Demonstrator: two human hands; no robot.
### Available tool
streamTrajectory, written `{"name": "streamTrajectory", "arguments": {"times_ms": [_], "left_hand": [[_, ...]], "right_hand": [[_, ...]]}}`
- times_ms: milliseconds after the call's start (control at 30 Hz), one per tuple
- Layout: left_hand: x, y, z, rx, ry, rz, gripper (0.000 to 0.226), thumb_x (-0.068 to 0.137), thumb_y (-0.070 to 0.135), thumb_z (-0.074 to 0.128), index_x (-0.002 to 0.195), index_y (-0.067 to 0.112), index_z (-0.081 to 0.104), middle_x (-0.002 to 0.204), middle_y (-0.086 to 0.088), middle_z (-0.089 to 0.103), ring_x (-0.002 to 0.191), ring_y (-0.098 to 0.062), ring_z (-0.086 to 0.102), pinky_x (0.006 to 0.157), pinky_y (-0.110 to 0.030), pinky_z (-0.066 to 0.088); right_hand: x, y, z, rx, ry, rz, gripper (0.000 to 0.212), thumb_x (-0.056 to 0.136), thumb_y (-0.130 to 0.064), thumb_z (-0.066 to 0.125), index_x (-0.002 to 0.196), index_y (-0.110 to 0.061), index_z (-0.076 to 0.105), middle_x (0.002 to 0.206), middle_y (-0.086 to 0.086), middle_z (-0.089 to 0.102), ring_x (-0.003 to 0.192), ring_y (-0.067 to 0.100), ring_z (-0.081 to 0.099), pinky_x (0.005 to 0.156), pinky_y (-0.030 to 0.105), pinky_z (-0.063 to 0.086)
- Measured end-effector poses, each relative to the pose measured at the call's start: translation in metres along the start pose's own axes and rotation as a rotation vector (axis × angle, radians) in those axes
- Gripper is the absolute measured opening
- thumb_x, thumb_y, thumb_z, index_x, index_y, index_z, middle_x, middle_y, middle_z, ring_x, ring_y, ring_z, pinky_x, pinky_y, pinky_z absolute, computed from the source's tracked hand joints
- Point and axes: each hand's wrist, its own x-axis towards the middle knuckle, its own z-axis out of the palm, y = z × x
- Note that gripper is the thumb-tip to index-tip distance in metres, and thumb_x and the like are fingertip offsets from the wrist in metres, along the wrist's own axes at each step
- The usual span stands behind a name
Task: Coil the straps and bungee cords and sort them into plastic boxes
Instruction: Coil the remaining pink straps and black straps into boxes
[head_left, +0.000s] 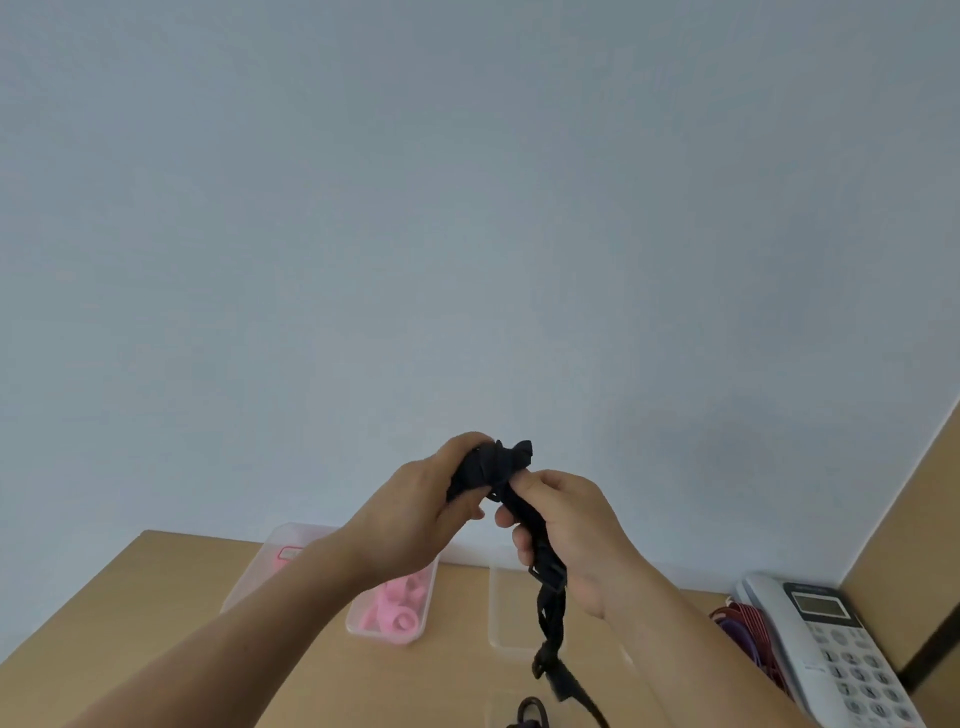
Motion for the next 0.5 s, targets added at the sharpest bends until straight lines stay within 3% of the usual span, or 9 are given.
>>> {"name": "streamTrajectory", "arguments": {"times_ms": [67, 133, 200, 267, 333, 400, 467, 500], "left_hand": [[0.001, -0.001, 0.004, 0.113, 0.045, 0.036, 0.028, 0.101, 0.025, 0.050, 0.127, 0.033, 0.042, 0.098, 0.011, 0.067, 0.081, -0.007, 0.069, 0.075, -0.035, 0.055], [0.002, -0.002, 0.004, 0.211, 0.115, 0.093, 0.035, 0.098, 0.022, 0.050, 0.127, 0.035, 0.035, 0.100, 0.004, 0.068, 0.073, -0.022, 0.067, 0.065, -0.038, 0.054], [0.003, -0.005, 0.003, 0.380, 0.165, 0.230, 0.053, 0.089, 0.010, 0.061, 0.130, 0.026, 0.033, 0.107, -0.007, 0.069, 0.057, -0.030, 0.060, 0.049, -0.034, 0.050], [0.002, -0.011, 0.004, 0.567, 0.148, 0.366, 0.070, 0.076, -0.008, 0.070, 0.133, 0.014, 0.036, 0.115, -0.014, 0.068, 0.052, -0.027, 0.058, 0.039, -0.029, 0.046], [0.001, -0.015, 0.007, 0.646, 0.155, 0.446, 0.077, 0.071, -0.015, 0.066, 0.137, 0.011, 0.037, 0.120, -0.012, 0.065, 0.063, -0.023, 0.061, 0.042, -0.030, 0.048], [0.001, -0.021, 0.009, 0.627, 0.184, 0.488, 0.080, 0.071, -0.017, 0.063, 0.140, 0.014, 0.038, 0.124, -0.009, 0.064, 0.079, -0.023, 0.067, 0.050, -0.031, 0.053], [0.000, -0.024, 0.008, 0.405, 0.189, 0.394, 0.085, 0.074, -0.010, 0.060, 0.146, 0.027, 0.032, 0.133, -0.001, 0.060, 0.098, -0.018, 0.068, 0.068, -0.031, 0.058], [-0.001, -0.022, 0.005, 0.170, 0.129, 0.244, 0.088, 0.078, 0.000, 0.059, 0.150, 0.037, 0.024, 0.138, 0.005, 0.056, 0.107, -0.014, 0.066, 0.078, -0.030, 0.057]], "right_hand": [[0.000, -0.001, 0.001, 0.075, -0.016, 0.029, 0.026, 0.092, -0.029, 0.063, 0.091, -0.004, 0.070, 0.077, 0.012, 0.072, 0.049, 0.017, 0.051, 0.046, 0.026, 0.042], [-0.001, -0.003, -0.001, 0.160, -0.055, 0.055, 0.025, 0.093, -0.023, 0.060, 0.100, -0.002, 0.071, 0.082, 0.015, 0.073, 0.051, 0.017, 0.052, 0.047, 0.027, 0.043], [-0.002, -0.006, -0.003, 0.215, -0.109, 0.079, 0.029, 0.093, -0.025, 0.057, 0.106, -0.003, 0.070, 0.086, 0.016, 0.073, 0.053, 0.016, 0.052, 0.049, 0.027, 0.044], [-0.003, -0.007, -0.003, 0.221, -0.152, 0.085, 0.039, 0.093, -0.037, 0.057, 0.110, -0.004, 0.069, 0.087, 0.015, 0.073, 0.055, 0.016, 0.052, 0.053, 0.028, 0.044], [-0.003, -0.005, 0.000, 0.132, -0.127, 0.028, 0.047, 0.093, -0.048, 0.058, 0.108, -0.004, 0.069, 0.085, 0.012, 0.072, 0.054, 0.016, 0.050, 0.053, 0.027, 0.043], [-0.003, -0.001, 0.004, 0.066, -0.049, -0.063, 0.044, 0.093, -0.045, 0.060, 0.100, -0.002, 0.068, 0.082, 0.011, 0.073, 0.050, 0.017, 0.047, 0.050, 0.027, 0.040], [-0.004, 0.003, 0.003, 0.062, -0.002, -0.138, 0.035, 0.095, -0.038, 0.060, 0.097, -0.004, 0.067, 0.077, 0.010, 0.072, 0.048, 0.019, 0.045, 0.049, 0.027, 0.036], [-0.003, 0.004, 0.002, 0.055, 0.006, -0.173, 0.029, 0.095, -0.036, 0.060, 0.097, -0.007, 0.067, 0.073, 0.008, 0.070, 0.049, 0.019, 0.044, 0.050, 0.027, 0.035]]}}
